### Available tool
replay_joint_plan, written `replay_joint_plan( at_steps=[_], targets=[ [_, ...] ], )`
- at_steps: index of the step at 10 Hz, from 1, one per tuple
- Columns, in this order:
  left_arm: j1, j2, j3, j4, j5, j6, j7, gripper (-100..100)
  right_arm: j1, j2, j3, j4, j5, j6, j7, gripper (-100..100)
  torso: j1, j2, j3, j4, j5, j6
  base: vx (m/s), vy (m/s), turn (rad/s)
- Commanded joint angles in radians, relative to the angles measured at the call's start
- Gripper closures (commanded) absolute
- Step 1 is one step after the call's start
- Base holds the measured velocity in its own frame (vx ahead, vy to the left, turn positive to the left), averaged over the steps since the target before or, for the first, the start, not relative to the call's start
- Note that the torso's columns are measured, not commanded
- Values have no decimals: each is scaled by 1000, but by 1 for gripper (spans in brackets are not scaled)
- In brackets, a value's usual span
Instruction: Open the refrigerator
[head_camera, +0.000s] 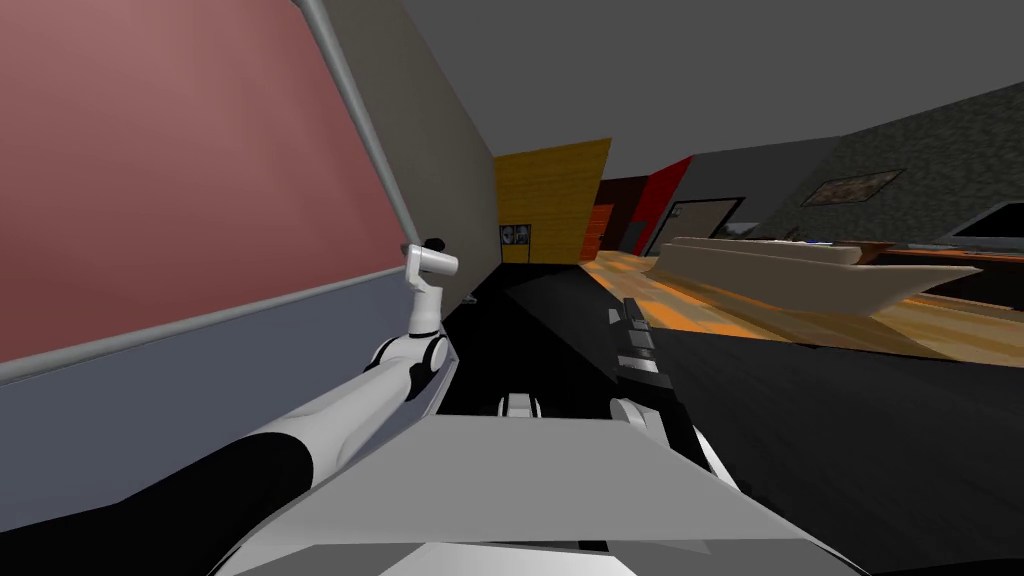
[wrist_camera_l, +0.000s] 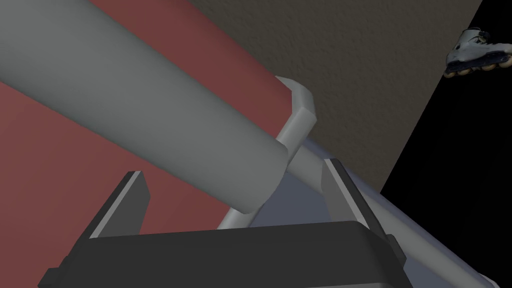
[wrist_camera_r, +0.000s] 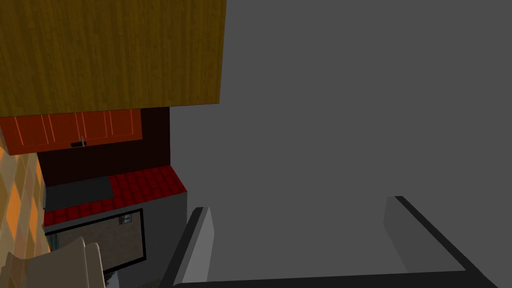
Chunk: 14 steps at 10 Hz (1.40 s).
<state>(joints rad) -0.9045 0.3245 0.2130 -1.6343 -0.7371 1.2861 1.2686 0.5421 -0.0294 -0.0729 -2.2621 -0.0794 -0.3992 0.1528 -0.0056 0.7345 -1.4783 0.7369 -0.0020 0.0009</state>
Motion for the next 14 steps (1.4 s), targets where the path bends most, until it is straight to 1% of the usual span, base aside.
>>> replay_joint_plan(
  at_steps=[1, 2, 3, 5, 6, 7, 8, 9, 11, 12, 13, 14],
  targets=[
    [-26, -4, -9, 49, -80, 35, 49, -100, 0, 0, 0, 0, 0, 0, 0, 0, 4, 1, 0, 0, 0, 2, -103, 170, -333],
    [-26, -4, -9, 49, -94, 35, 49, -100, 0, 0, 0, 0, 0, 0, 0, 0, 5, 0, -1, 0, 1, 4, -86, 114, -156],
    [-36, -6, -13, 67, -130, 48, 68, -100, 0, 0, 0, 0, 0, 0, 0, 0, 3, -1, -1, 0, 1, 0, -63, 82, -201],
    [-56, -8, -20, 105, -194, 76, 105, -100, 0, 0, 0, 0, 0, 0, 0, 0, 5, 1, 0, 0, 1, 3, -106, 154, -352],
    [-56, -8, -20, 105, -204, 76, 105, -100, 0, 0, 0, 0, 0, 0, 0, 0, 5, 1, 0, 0, 0, 4, -80, 125, -132],
    [-66, -10, -23, 123, -240, 90, 124, -100, 0, 0, 0, 0, 0, 0, 0, 0, 3, -1, -1, 0, 1, 0, -64, 93, -179],
    [-60, -10, -22, 113, -222, 83, 114, -100, 0, 0, 0, 0, 0, 0, 0, 0, 2, -1, 0, 0, 1, 0, -33, 46, -54],
    [-56, -8, -20, 105, -204, 76, 105, 100, 0, 0, 0, 0, 0, 0, 0, 0, 2, 0, 0, 0, 1, -1, 39, -38, 200],
    [-36, -6, -13, 67, -134, 48, 68, 100, 1, 0, 0, 0, 0, 0, 0, 0, 1, 3, 2, 2, 1, -6, 122, -151, 389],
    [-26, -4, -9, 49, -103, 35, 49, 100, 1, 0, 0, 0, 0, 0, 0, 0, 4, 5, 4, 2, 1, -5, 139, -196, 354],
    [-26, -4, -9, 49, -94, 35, 49, 100, 1, 0, 0, 0, 0, 0, 0, 0, 4, 6, 4, 2, 1, -2, 79, -135, 115],
    [-16, -3, -6, 30, -57, 21, 31, 100, 1, 0, 0, 0, 0, 0, 0, 0, 5, 6, 3, 1, 0, 5, 47, -103, 150]
  ],
)
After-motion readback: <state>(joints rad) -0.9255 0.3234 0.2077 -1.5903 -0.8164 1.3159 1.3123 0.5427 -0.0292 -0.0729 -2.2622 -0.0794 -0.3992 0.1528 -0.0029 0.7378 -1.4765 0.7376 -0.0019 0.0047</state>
